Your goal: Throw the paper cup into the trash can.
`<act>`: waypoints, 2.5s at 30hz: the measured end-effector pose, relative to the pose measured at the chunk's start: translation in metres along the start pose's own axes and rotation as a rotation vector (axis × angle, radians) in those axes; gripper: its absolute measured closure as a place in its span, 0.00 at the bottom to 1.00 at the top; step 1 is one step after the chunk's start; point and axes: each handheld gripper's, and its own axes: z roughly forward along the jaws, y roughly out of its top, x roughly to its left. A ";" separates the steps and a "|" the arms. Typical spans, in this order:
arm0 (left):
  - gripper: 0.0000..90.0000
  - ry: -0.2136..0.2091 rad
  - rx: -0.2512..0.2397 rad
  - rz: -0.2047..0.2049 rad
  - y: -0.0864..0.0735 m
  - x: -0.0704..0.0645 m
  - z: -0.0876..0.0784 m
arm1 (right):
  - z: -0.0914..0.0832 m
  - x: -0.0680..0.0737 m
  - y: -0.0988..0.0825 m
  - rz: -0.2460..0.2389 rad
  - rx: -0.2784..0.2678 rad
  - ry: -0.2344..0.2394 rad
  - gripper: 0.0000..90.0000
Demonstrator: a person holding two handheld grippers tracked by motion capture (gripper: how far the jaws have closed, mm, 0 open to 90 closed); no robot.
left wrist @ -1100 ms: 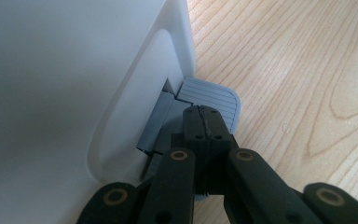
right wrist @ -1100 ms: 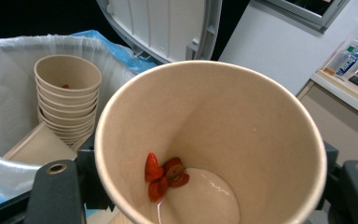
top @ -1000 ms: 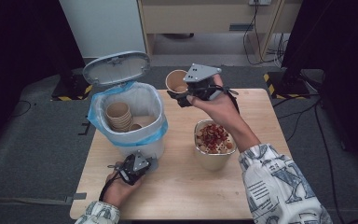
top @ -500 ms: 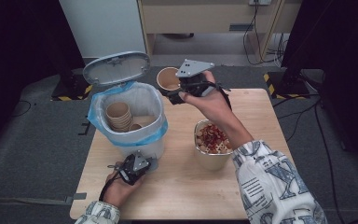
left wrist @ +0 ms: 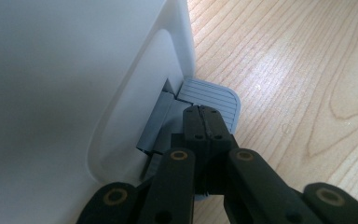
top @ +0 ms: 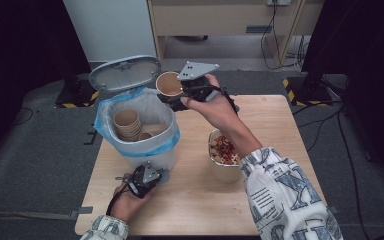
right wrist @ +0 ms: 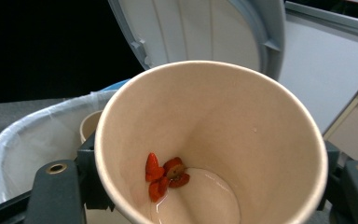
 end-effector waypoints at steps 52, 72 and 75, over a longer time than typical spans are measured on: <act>1.00 0.000 0.000 0.003 0.000 0.000 0.000 | 0.043 0.030 -0.018 0.126 0.076 0.133 0.16; 1.00 0.000 -0.001 0.002 0.000 0.000 0.000 | 0.039 0.025 -0.022 0.137 0.088 0.104 0.17; 1.00 0.000 0.001 0.003 0.000 0.000 0.000 | 0.038 0.023 -0.023 0.140 0.091 0.095 0.17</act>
